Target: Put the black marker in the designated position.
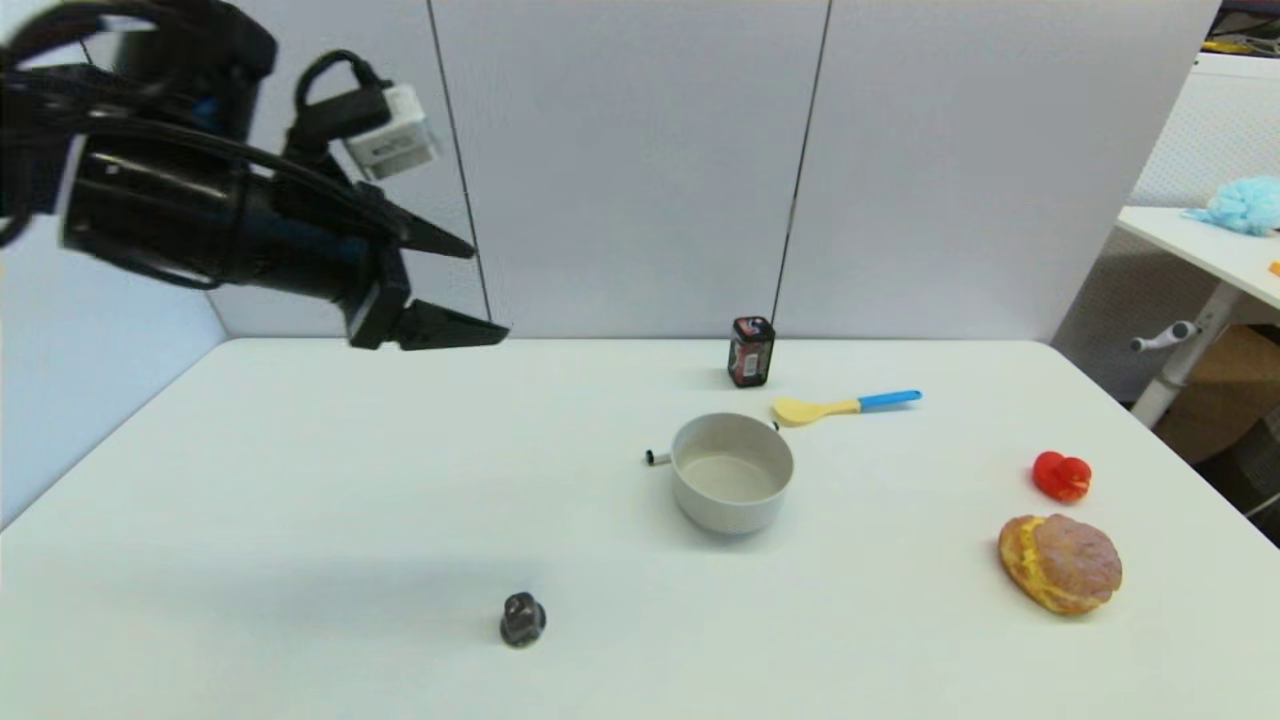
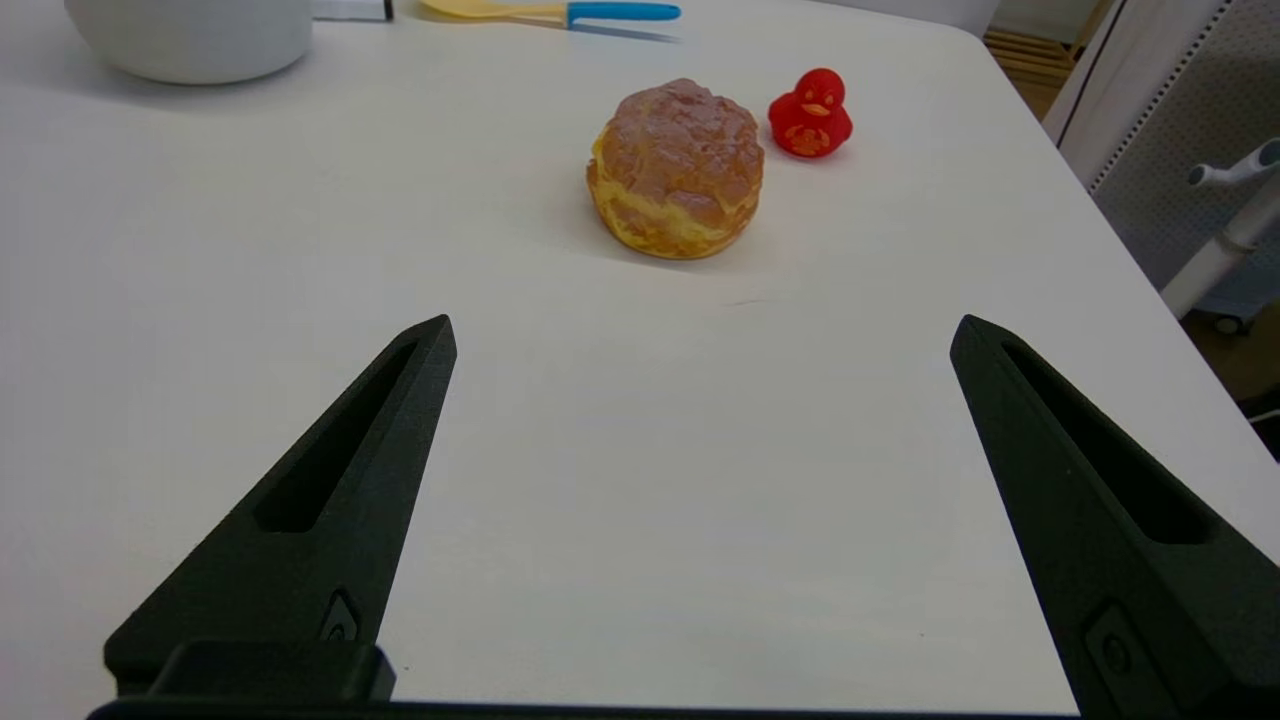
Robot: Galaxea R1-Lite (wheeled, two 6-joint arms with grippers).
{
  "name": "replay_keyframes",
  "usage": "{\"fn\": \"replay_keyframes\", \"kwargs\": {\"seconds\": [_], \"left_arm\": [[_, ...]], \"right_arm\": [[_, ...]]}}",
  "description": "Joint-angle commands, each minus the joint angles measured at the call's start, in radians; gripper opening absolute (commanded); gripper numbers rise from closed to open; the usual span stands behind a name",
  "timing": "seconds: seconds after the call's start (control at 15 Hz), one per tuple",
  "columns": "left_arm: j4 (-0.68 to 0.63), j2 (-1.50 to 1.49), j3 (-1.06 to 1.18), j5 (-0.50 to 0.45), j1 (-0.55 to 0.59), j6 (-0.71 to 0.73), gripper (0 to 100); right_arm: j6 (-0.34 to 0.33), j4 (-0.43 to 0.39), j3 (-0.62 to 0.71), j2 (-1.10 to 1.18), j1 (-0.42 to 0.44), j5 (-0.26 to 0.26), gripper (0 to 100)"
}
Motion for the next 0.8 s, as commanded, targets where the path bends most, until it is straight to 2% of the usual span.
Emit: {"fn": "replay_keyframes", "kwargs": {"seconds": [0.07,0.27,0.33,0.4,0.47,0.8], "left_arm": [[-0.132,-0.679,0.629,0.034,0.086,-0.283,100],[-0.379,-0.975,0.971,0.048,0.188,-0.428,100],[-0.447,-1.073,1.056,0.089,0.215,-0.470,100],[-0.491,-1.171,1.139,0.169,0.231,-0.496,100],[-0.523,-1.231,1.195,0.206,0.237,-0.500,100],[-0.551,-1.446,1.364,0.217,0.264,-0.496,100]], "right_arm": [[-0.001,0.000,0.000,0.001,0.000,0.001,100],[-0.001,0.000,0.000,0.001,0.000,0.001,100],[-0.001,0.000,0.000,0.001,0.000,0.001,100],[-0.001,0.000,0.000,0.001,0.000,0.001,100],[-0.001,0.000,0.000,0.001,0.000,0.001,100],[-0.001,0.000,0.000,0.001,0.000,0.001,100]]}}
